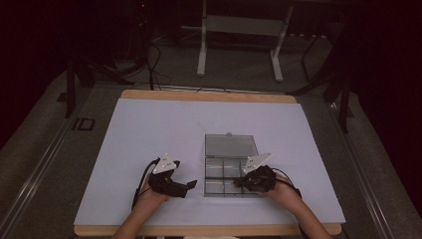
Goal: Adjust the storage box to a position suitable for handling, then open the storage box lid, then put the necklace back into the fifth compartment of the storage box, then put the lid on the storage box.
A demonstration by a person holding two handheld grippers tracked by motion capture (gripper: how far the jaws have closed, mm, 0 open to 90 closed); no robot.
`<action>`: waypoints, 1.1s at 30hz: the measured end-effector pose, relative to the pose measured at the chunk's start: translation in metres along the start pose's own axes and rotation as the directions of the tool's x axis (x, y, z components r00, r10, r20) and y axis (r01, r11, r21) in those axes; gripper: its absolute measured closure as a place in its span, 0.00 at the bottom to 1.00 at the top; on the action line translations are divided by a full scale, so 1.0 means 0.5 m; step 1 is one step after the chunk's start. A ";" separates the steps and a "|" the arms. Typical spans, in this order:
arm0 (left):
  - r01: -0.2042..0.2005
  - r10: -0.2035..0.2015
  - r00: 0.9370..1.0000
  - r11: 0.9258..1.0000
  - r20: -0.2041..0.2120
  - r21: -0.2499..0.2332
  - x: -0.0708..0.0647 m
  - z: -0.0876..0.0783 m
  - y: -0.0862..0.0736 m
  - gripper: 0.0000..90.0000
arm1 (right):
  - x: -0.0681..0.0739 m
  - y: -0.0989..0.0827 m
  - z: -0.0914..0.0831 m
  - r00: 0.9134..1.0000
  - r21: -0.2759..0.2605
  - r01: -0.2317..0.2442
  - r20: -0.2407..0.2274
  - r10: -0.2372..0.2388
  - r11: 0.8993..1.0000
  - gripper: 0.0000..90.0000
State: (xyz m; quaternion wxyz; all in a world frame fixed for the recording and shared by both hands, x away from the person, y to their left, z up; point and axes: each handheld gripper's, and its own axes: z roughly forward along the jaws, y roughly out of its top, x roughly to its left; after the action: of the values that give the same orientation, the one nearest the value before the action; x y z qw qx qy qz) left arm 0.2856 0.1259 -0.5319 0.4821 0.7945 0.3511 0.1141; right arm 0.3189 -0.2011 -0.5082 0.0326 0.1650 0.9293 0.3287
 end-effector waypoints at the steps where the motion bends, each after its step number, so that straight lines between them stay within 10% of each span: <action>1: 0.001 -0.001 1.000 1.000 0.000 -0.002 0.000 0.000 0.000 0.04 | 0.000 0.000 -0.001 1.000 -0.003 -0.001 0.000 0.001 1.000 0.96; 9: 0.013 -0.013 1.000 1.000 -0.006 -0.015 0.002 -0.002 0.001 0.04 | 0.005 0.002 -0.027 1.000 -0.057 -0.009 0.000 0.009 0.998 0.89; 17: 0.023 -0.023 1.000 0.999 0.004 -0.039 0.005 -0.006 0.002 0.04 | 0.008 -0.010 -0.054 0.998 -0.117 -0.026 0.053 0.032 0.993 0.54; 33: 0.011 -0.012 0.998 1.000 0.057 0.014 -0.018 0.012 0.041 0.04 | -0.035 -0.073 -0.124 0.967 -0.298 -0.179 0.120 0.222 0.938 0.17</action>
State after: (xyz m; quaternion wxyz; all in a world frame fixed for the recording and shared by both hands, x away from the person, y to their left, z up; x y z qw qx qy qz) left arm 0.2914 0.1097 -0.5164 0.4874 0.7986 0.3426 0.0862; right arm 0.3143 -0.2706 -0.4835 0.0930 0.2773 0.8453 0.4471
